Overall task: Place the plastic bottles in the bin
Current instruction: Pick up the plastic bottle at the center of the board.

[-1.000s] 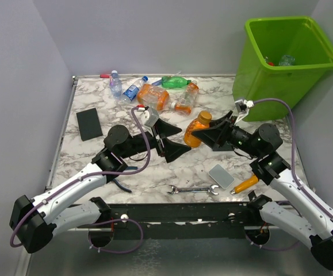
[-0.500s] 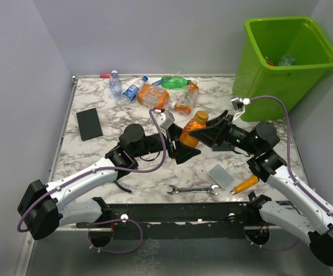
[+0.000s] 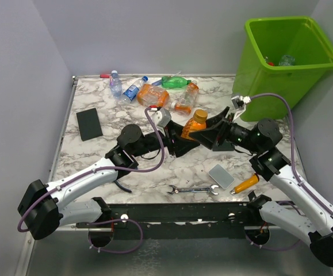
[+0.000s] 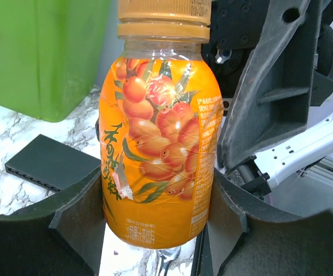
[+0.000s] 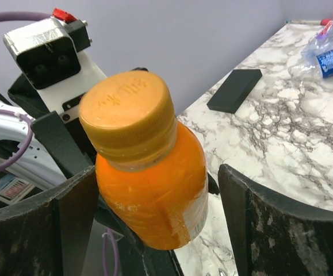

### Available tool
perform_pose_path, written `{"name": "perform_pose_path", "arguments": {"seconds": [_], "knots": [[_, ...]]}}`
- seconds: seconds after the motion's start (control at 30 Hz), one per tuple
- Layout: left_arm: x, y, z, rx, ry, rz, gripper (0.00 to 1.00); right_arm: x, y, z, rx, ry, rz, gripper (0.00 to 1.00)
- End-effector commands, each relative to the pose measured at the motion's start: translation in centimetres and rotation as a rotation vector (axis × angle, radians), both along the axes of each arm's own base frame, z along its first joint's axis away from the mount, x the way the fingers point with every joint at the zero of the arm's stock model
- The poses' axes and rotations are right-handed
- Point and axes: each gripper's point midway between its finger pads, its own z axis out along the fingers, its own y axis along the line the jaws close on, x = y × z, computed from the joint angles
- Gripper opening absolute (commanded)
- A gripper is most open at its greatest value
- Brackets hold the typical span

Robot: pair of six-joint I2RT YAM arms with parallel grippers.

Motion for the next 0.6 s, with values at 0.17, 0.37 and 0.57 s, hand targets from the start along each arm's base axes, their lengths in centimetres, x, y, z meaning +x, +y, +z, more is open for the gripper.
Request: {"name": "perform_pose_path", "arguments": {"seconds": [0.17,0.37,0.57], "knots": [[-0.2,0.3,0.4,-0.034,-0.024,0.011,0.28,1.3,-1.7,5.1,0.03,-0.127,-0.143,0.87],[-0.2,0.5,0.4,-0.037,-0.018,0.017,0.27,2.7,-0.8,5.0,-0.015,-0.107,-0.138,0.81],[-0.1,0.5,0.5,-0.041,-0.019,0.026,0.27,2.9,0.1,3.3,-0.064,-0.059,-0.089,0.71]]}}
